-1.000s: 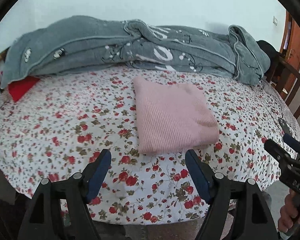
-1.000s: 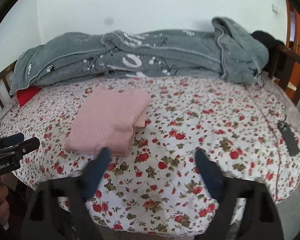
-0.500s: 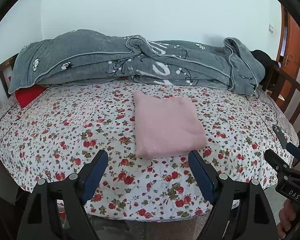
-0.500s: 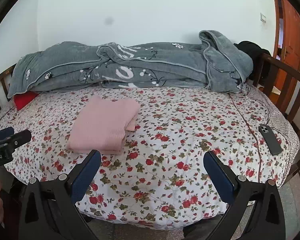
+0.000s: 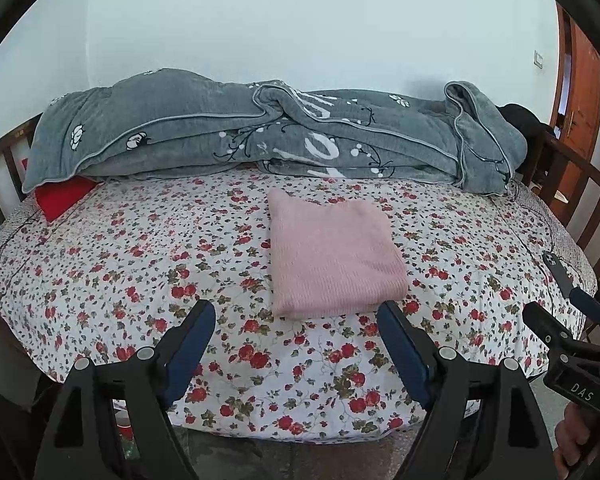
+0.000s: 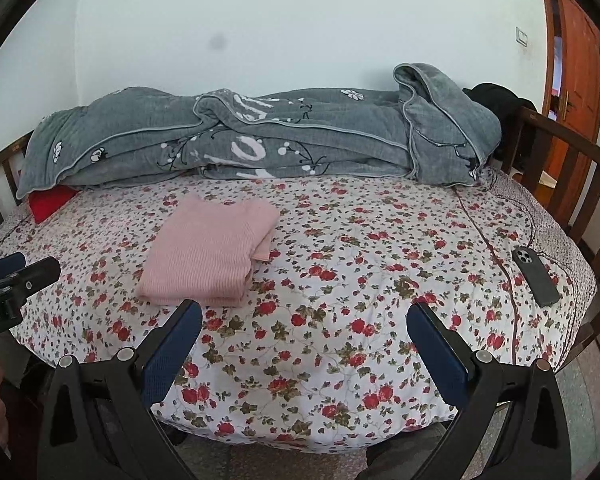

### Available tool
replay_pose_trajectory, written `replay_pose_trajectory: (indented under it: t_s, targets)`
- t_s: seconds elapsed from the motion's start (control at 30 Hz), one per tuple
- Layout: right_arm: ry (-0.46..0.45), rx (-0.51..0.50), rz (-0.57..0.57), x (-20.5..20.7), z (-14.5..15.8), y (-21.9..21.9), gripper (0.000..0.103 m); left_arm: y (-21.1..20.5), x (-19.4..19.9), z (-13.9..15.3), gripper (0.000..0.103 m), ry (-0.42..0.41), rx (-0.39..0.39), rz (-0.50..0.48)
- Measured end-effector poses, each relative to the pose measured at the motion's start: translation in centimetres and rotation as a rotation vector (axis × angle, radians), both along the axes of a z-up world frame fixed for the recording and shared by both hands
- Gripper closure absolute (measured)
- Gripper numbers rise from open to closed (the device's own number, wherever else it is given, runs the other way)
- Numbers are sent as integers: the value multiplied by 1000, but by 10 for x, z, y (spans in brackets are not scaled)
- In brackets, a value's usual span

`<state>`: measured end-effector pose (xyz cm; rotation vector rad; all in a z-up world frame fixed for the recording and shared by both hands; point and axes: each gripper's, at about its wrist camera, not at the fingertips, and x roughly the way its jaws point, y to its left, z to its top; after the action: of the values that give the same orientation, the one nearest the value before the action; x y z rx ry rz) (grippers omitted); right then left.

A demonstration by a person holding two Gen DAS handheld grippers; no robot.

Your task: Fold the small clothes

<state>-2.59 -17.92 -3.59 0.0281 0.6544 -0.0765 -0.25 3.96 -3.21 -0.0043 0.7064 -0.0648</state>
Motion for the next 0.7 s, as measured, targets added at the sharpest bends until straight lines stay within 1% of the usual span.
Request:
replay_pose_trajectory:
  t_s: [0.7]
  targets:
    - [-15, 12, -13, -6, 8, -1, 2, 5, -4, 2, 20, -6, -10, 9]
